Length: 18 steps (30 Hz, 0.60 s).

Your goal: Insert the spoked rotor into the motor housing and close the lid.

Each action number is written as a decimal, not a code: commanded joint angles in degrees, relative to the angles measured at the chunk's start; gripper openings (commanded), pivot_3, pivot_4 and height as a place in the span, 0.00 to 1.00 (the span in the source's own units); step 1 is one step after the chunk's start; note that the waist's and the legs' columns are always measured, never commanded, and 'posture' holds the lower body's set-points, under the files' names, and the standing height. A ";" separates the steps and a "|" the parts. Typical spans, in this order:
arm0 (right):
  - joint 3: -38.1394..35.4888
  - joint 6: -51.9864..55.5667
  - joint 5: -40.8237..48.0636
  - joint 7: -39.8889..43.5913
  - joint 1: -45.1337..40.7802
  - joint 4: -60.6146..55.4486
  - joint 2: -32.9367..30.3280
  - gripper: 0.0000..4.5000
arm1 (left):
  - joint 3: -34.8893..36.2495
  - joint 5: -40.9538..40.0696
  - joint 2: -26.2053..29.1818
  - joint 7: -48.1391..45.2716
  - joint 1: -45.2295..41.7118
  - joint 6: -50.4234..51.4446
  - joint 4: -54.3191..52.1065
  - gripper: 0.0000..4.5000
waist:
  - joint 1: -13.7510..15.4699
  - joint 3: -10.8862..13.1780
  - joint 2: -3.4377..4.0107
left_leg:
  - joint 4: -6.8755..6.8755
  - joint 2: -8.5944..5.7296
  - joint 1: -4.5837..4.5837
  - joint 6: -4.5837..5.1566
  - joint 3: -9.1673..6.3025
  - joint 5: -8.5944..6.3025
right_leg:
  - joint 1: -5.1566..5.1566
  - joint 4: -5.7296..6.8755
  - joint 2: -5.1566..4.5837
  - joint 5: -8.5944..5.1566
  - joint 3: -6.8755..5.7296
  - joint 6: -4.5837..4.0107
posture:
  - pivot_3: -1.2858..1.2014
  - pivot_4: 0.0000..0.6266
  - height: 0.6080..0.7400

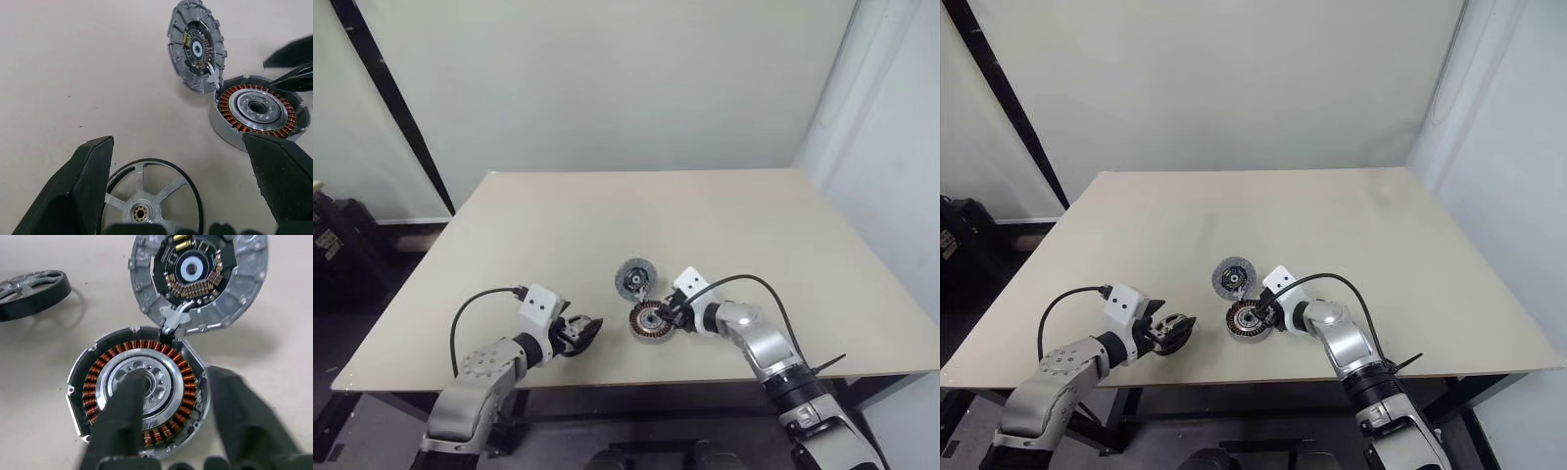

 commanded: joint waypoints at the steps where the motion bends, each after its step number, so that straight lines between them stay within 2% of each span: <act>1: 0.28 -0.01 0.67 0.89 -1.19 -3.94 -0.43 0.78 | 2.50 -0.97 -0.19 0.49 -0.05 0.02 -2.54 1.00 | 0.00 0.00 0.00 | 0.00 0.00 0.00 0.00 0.00 0.00 | 0.00 0.00 0.00 0.00 0.00 0.00 | 0.52 0.00 1.00; 4: 1.31 0.42 0.37 1.66 -0.64 -5.66 -1.15 0.99 | 5.19 -3.37 -1.11 1.49 1.61 2.67 -4.38 1.00 | -0.01 0.00 0.00 | -0.01 0.03 -0.03 0.00 0.00 0.00 | -0.04 0.00 0.00 0.01 0.01 0.01 | 0.52 0.00 1.00; 8: 2.41 -0.17 -0.41 1.33 1.14 -8.62 -2.54 0.99 | 11.41 -10.25 -3.60 3.72 6.13 9.15 -9.10 1.00 | 0.00 0.00 -0.01 | -0.05 0.06 -0.06 0.00 -0.03 -0.01 | -0.06 -0.01 -0.03 0.02 0.01 0.03 | 0.52 0.00 1.00; 13: 3.41 -3.00 -0.45 1.36 5.06 -13.06 -4.26 0.99 | 20.18 -25.52 -9.74 7.62 14.96 19.19 -15.82 1.00 | 0.01 0.01 -0.03 | -0.04 0.07 -0.09 0.01 -0.03 -0.05 | -0.06 -0.07 -0.10 -0.01 0.01 0.01 | 0.52 0.00 1.00; 18: 3.45 -5.35 0.02 1.15 7.47 -14.91 -4.85 0.99 | 25.16 -38.06 -16.61 16.24 17.22 25.41 -14.50 1.00 | 0.02 0.04 -0.07 | 0.10 0.11 -0.06 -0.20 -0.09 -0.18 | 0.05 -0.10 -0.11 -0.04 -0.15 0.01 | 0.52 0.00 1.00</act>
